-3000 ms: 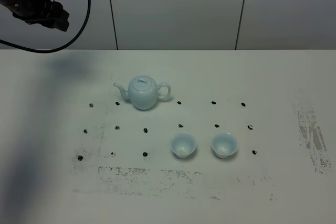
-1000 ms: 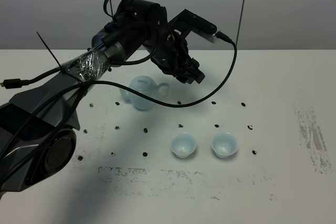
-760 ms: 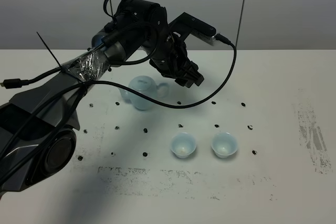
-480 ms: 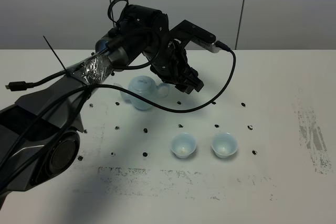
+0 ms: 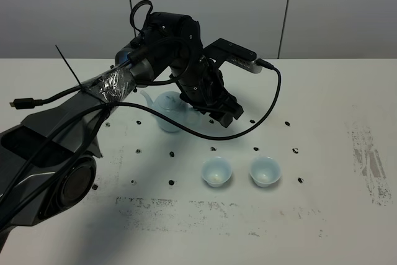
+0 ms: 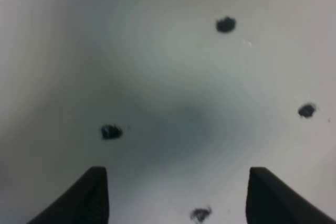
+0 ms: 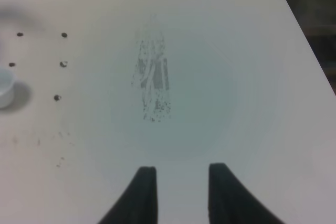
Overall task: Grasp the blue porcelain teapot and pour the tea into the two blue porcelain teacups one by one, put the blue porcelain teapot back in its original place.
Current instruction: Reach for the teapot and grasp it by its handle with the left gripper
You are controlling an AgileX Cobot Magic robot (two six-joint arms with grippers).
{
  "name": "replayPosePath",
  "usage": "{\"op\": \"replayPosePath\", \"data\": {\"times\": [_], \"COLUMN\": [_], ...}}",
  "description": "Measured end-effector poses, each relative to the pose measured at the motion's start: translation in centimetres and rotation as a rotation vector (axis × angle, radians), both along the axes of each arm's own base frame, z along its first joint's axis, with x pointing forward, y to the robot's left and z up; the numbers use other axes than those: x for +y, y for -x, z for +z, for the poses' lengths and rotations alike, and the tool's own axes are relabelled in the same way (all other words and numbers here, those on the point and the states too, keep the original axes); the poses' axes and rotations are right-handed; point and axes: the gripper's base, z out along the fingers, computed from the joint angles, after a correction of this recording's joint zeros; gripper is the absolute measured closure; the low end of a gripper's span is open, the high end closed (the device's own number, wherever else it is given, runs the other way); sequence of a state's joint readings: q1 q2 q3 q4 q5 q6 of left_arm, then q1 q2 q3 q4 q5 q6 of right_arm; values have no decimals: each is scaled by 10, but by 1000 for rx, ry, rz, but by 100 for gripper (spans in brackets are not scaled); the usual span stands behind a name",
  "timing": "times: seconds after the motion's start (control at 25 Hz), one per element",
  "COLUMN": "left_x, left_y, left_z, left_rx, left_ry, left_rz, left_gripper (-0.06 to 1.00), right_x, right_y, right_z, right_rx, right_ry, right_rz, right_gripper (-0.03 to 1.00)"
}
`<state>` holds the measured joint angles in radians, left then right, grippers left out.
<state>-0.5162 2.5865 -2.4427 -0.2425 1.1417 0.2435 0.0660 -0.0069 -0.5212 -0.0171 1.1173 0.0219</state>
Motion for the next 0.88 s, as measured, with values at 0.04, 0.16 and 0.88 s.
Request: {"op": "replayPosePath", "data": {"times": [0.04, 0.16, 0.88], "left_x": [0, 2, 3], "left_y": [1, 4, 9], "left_z": [0, 1, 39], "left_rx": [14, 42, -69], "left_ry": [-3, -18, -50], "left_rz": [-2, -11, -58], "left_gripper": [37, 37, 37], "right_x": [0, 0, 0], "right_y": [0, 0, 0], "right_z": [0, 0, 0], "right_rx": [0, 0, 0], "right_ry": [0, 0, -1], "right_rz": [0, 0, 0], "right_gripper": [74, 74, 74]}}
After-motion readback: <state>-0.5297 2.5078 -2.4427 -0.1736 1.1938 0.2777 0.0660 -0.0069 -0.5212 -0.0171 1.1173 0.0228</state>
